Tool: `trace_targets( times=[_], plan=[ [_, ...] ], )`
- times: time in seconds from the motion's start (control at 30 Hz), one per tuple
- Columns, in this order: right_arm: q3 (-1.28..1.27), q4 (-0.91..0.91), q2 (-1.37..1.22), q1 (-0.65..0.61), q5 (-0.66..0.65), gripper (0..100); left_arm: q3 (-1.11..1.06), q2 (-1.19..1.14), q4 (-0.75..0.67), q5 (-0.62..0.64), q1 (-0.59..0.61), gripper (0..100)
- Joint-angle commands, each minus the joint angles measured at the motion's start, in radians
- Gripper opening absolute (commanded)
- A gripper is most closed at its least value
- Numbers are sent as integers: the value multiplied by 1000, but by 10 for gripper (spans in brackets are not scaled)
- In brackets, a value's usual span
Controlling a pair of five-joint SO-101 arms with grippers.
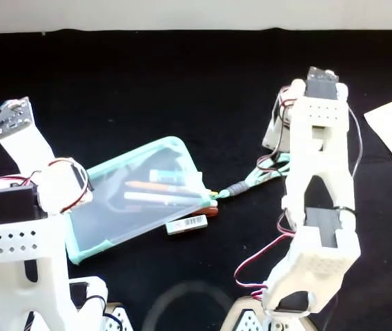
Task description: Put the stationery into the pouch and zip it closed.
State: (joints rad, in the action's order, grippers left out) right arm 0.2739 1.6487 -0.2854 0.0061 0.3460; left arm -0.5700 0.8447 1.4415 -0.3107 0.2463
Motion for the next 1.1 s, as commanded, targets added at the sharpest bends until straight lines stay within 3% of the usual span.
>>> trace_targets(
  times=[0.0, 0.17, 0.53, 0.77, 1.07],
  plan=[
    [21, -28, -71, -7, 15, 184, 2, 5, -15, -9, -5, 141],
    [33, -90, -228, 36, 17, 184, 4, 5, -15, -9, -5, 141],
    [27, -174, -237, 71, 15, 183, 4, 5, -15, -9, -4, 141],
    [120, -77, -166, 65, 51, 183, 2, 5, -15, -9, 27, 140],
    [130, -196, -275, 73, 133, 183, 4, 5, -15, -9, 39, 140]
  ],
)
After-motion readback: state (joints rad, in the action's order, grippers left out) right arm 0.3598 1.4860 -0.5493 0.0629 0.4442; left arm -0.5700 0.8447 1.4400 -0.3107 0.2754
